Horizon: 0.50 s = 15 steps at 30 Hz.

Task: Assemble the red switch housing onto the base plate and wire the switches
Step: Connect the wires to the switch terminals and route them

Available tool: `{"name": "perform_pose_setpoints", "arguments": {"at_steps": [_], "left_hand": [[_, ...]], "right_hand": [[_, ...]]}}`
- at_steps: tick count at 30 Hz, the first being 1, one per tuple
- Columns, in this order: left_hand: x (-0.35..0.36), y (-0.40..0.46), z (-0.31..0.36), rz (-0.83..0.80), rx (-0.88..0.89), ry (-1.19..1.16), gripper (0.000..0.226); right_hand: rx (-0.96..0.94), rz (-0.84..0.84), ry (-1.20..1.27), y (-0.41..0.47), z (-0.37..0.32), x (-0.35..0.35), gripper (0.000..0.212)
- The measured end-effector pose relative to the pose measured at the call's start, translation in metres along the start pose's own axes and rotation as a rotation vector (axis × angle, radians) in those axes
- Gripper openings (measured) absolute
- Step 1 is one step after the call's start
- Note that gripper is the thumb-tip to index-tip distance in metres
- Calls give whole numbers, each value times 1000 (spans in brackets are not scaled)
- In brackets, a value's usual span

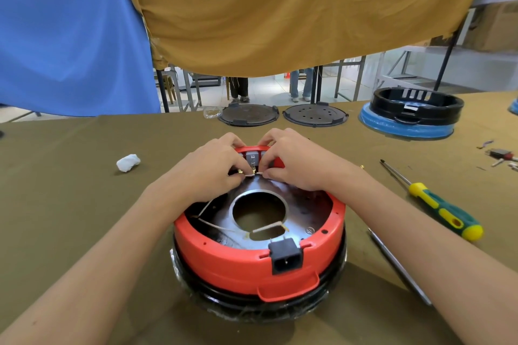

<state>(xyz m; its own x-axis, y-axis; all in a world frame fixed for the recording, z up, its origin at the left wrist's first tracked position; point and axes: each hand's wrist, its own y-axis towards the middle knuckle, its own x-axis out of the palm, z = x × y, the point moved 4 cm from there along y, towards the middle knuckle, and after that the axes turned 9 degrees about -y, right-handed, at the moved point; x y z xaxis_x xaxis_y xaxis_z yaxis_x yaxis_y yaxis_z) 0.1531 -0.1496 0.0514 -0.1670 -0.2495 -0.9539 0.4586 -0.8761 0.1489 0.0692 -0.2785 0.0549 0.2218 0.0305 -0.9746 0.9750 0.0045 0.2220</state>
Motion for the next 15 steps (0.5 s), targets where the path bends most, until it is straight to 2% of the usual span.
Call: {"name": "perform_pose_setpoints", "arguments": {"at_steps": [15], "left_hand": [[0, -2, 1, -6, -1, -5, 23]], "right_hand": [[0, 1, 7, -1, 0, 0, 12]]}}
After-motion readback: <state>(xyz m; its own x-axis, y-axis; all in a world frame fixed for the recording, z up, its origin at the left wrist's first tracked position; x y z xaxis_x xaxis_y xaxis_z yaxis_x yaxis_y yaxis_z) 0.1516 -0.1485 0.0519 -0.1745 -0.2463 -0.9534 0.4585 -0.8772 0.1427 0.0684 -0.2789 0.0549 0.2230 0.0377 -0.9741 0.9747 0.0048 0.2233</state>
